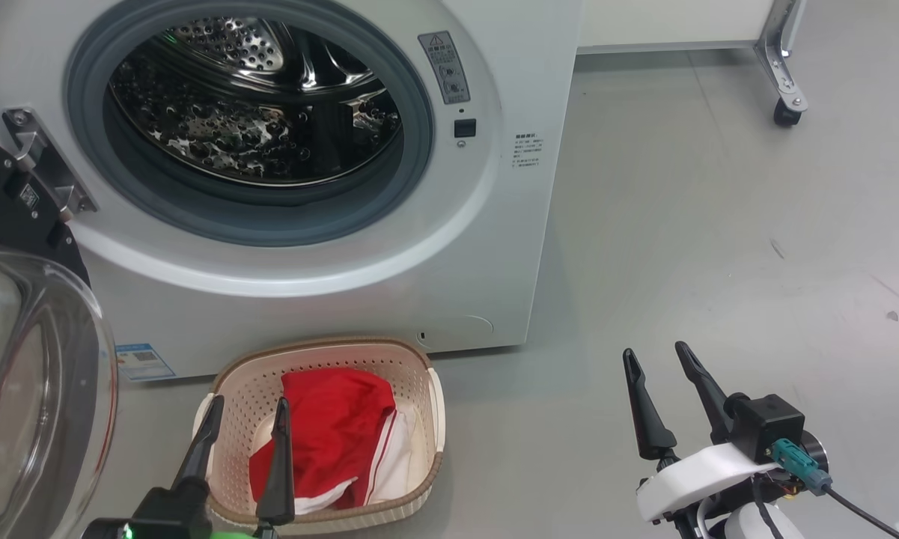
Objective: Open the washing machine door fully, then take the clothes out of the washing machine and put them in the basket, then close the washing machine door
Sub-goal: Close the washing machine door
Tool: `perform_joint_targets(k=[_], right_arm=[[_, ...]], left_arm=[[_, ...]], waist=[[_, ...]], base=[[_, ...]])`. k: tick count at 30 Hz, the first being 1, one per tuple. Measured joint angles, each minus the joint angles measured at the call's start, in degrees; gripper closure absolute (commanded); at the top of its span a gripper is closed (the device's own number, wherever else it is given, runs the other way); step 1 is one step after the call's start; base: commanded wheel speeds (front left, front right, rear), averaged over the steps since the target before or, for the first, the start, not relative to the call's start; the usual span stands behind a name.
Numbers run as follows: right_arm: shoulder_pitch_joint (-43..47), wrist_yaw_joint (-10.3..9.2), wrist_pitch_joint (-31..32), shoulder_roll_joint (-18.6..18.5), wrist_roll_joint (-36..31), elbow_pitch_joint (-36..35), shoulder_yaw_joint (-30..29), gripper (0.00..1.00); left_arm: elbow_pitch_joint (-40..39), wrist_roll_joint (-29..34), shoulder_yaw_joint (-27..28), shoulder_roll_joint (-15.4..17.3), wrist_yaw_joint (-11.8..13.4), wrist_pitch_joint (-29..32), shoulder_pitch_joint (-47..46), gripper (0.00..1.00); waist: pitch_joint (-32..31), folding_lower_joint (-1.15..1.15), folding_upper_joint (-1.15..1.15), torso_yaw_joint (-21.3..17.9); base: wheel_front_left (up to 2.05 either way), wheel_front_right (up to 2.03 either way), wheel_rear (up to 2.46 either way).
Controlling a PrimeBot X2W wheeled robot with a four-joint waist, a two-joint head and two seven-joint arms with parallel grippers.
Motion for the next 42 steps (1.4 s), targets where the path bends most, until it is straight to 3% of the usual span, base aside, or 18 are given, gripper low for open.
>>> perform_joint_targets(k=[42], right_arm=[[0.0,0.01,0.0,0.0,0.1,0.3,-0.3,0.0]], left_arm=[[-0.6,1.0,0.1,0.0,0.4,1.0,0.1,0.0]], waist=[[-0.2,0.0,0.0,-0.1]], base=[[-0.2,0.2,0.0]])
